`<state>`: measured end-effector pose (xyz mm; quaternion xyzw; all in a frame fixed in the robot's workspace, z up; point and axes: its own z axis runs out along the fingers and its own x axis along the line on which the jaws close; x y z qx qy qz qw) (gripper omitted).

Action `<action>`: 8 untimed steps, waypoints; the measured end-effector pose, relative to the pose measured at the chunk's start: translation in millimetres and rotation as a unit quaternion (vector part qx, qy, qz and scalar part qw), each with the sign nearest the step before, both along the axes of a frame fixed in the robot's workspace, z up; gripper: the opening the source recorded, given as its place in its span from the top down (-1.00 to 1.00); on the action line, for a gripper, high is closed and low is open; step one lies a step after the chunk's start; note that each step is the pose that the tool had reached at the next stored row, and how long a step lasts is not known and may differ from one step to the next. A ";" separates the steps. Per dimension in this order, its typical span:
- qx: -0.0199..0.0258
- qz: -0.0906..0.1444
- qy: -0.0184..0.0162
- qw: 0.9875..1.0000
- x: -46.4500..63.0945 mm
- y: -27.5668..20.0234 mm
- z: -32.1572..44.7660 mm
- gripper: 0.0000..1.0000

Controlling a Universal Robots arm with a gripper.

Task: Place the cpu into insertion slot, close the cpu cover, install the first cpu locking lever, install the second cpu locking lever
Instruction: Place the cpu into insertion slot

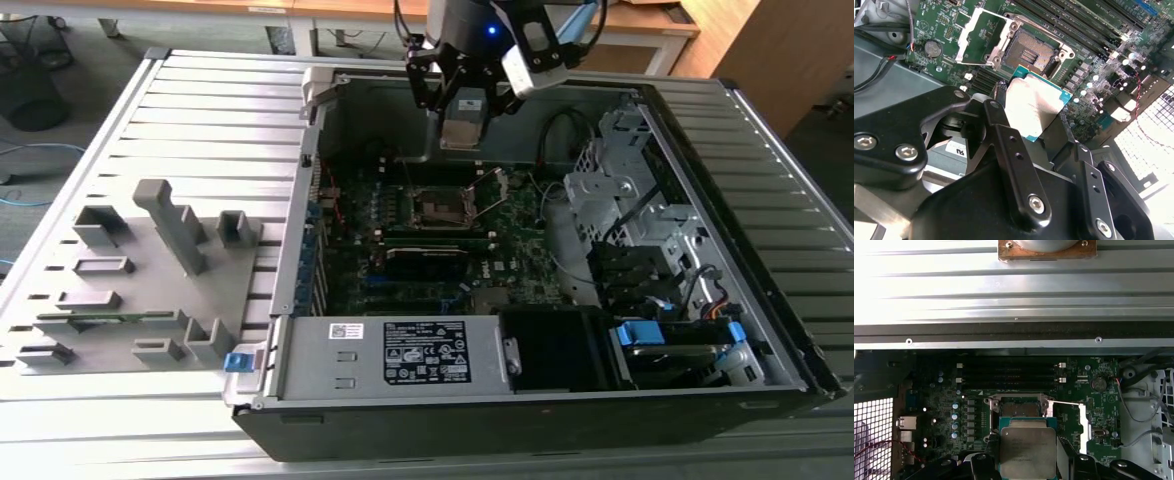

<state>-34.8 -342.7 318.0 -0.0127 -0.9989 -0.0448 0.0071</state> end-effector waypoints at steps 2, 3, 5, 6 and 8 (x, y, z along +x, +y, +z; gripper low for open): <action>0.000 0.000 0.000 1.000 0.0 0.0 -0.2 -0.07; 0.000 0.000 0.000 1.000 0.0 0.0 -0.3 -0.07; 0.000 0.000 0.000 1.000 0.0 0.0 -0.9 -0.07; 0.000 0.000 0.000 1.000 0.0 0.0 -1.1 -0.07; 0.000 0.000 0.000 1.000 0.0 0.0 -1.7 -0.07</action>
